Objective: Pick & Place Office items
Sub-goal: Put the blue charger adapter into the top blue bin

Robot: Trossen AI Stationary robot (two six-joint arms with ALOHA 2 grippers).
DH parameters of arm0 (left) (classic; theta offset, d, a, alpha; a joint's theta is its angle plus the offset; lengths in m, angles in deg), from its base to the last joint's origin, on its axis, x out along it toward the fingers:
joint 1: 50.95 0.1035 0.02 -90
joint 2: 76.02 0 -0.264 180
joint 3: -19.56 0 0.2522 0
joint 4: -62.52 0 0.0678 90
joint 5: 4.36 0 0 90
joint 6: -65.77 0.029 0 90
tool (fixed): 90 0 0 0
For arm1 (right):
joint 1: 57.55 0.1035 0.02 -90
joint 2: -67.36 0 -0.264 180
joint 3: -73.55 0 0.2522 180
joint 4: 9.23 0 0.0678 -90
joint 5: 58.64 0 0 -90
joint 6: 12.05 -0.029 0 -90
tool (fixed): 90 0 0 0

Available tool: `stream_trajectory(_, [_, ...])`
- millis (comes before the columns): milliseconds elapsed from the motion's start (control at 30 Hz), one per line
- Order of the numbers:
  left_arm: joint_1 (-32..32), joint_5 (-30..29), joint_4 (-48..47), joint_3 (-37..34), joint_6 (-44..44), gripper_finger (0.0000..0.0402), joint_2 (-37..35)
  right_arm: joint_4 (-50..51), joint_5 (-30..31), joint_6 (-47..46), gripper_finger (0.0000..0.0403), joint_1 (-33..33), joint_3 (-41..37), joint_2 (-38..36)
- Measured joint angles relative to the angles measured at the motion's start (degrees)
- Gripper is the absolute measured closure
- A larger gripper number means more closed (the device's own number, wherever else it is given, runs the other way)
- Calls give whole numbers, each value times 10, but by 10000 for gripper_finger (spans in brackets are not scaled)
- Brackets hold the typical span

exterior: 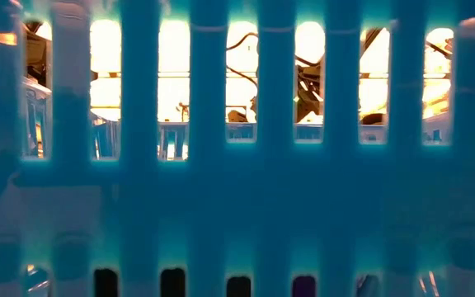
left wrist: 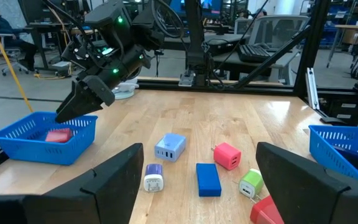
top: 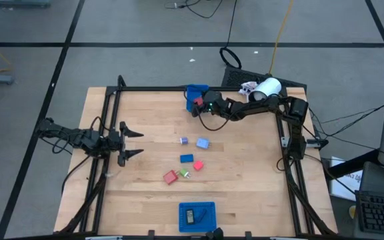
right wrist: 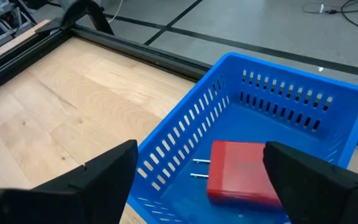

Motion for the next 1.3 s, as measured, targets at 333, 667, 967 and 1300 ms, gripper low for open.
stream_trajectory(333, [0,0,0,0,0,98,0,-3,-53,57,77,16,0,-18])
stream_trajectory(667, [0,0,0,0,0,78,0,1,-331,76,95,89,-12,-84])
stream_trajectory(967, [0,0,0,0,0,88,0,1,-361,80,108,198,-74,-146])
stream_trajectory(1300, [0,0,0,0,0,99,0,2,-180,135,111,253,-183,-169])
